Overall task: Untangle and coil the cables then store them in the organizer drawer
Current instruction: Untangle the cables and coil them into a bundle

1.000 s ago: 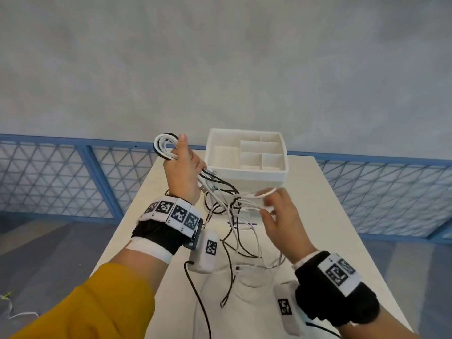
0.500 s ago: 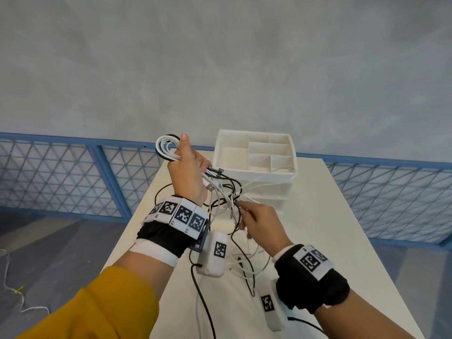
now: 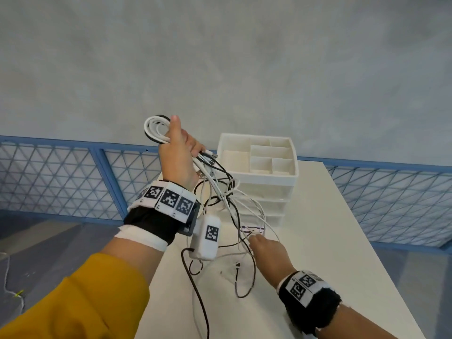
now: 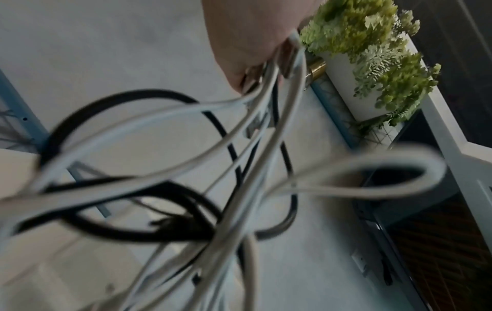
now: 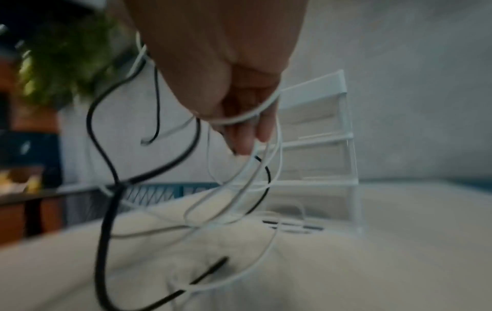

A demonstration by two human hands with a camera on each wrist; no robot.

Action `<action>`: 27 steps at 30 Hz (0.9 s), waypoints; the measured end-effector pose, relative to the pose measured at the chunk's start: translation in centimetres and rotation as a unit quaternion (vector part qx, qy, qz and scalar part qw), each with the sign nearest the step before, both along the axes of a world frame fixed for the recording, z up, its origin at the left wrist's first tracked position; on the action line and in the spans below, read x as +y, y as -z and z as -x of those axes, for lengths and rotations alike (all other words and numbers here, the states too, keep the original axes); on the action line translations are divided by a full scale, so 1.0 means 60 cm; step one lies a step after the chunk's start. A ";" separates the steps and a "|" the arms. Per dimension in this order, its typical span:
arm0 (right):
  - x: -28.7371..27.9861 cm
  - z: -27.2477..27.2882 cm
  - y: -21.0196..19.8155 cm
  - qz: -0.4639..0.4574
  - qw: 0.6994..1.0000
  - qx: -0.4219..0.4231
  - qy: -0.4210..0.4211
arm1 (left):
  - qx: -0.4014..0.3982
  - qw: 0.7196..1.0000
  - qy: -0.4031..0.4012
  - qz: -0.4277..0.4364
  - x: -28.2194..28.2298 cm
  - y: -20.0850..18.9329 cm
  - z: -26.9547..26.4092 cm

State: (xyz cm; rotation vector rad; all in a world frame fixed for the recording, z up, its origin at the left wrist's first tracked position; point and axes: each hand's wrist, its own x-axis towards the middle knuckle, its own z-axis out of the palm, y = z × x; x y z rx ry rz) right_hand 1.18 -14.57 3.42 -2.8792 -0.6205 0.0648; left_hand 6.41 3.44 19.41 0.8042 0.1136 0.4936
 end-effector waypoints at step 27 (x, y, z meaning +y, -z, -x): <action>0.021 -0.020 -0.103 -0.165 0.962 -0.212 -0.044 | -0.005 0.995 0.102 -0.021 -0.021 0.019 0.007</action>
